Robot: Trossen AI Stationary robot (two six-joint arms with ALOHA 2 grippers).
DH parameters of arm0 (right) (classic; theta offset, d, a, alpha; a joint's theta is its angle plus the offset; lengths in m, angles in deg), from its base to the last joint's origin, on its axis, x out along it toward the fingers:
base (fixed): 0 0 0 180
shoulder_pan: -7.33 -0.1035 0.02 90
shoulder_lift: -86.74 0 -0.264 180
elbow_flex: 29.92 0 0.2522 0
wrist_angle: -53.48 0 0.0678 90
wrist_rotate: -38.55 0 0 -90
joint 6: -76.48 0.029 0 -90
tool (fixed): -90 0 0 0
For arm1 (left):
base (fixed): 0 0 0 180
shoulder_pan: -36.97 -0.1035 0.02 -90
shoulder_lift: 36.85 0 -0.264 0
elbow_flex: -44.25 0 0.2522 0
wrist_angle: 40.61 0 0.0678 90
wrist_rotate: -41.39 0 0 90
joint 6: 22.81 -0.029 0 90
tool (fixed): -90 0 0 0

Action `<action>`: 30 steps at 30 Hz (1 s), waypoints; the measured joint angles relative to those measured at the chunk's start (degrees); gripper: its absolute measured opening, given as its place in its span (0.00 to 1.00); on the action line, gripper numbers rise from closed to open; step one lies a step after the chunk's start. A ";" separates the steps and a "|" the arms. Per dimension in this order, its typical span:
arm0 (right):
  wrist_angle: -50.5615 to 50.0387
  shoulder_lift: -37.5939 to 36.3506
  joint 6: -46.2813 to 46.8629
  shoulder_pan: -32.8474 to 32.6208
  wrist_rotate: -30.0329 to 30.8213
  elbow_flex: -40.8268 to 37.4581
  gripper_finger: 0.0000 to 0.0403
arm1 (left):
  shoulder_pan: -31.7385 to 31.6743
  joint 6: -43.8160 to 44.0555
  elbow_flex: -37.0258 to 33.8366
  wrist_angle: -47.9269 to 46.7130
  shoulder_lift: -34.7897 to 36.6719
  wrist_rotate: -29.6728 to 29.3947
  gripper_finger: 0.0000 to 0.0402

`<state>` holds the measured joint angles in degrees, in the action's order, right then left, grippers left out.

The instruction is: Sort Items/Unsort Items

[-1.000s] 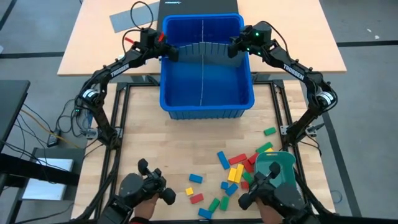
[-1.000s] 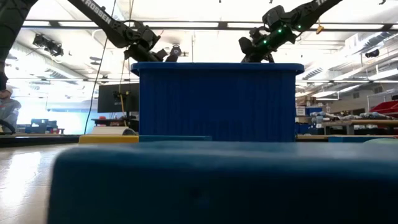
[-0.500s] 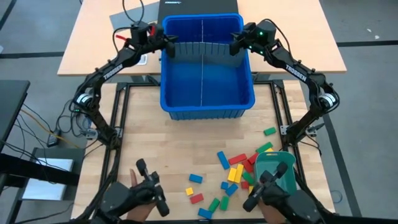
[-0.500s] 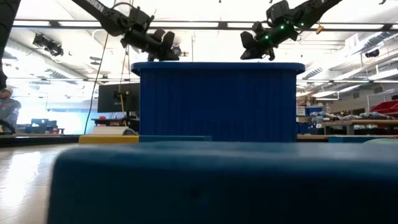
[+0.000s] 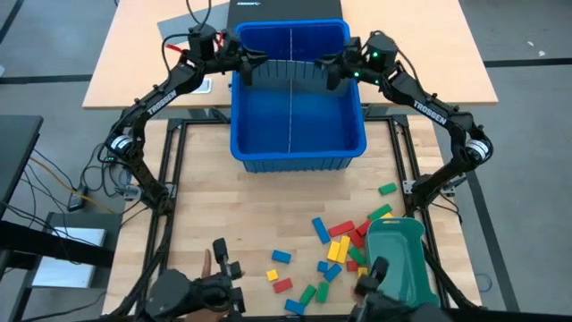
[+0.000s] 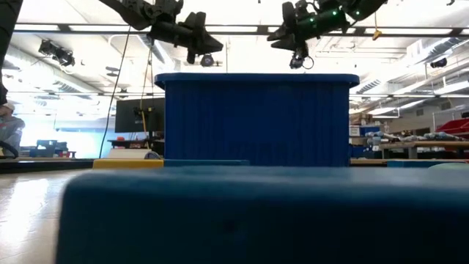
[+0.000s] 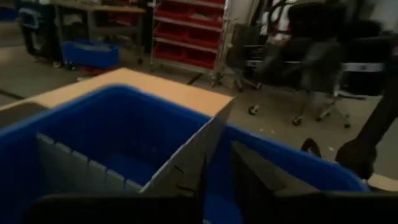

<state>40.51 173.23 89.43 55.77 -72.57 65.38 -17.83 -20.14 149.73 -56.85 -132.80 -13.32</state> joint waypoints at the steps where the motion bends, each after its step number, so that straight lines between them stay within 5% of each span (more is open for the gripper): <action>1: -0.84 0.04 1.03 -1.03 0.10 0.00 0.34 | 0.13 -0.35 0.00 -0.62 0.00 -0.56 0.17; 8: -9.78 0.56 1.35 -9.75 14.05 0.00 0.28 | 0.12 0.84 0.00 -0.72 0.00 -3.09 0.10; 15: -11.31 2.51 7.68 -12.27 22.74 0.03 0.32 | 0.05 0.55 0.09 -1.85 0.00 -4.18 0.03; 30: -3.80 12.91 14.49 -12.85 26.50 0.09 0.53 | -0.39 0.24 -0.04 -9.37 0.00 -6.91 0.02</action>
<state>36.71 186.14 103.92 42.92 -46.07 65.47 -18.21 -19.90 149.69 -66.23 -132.80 -20.23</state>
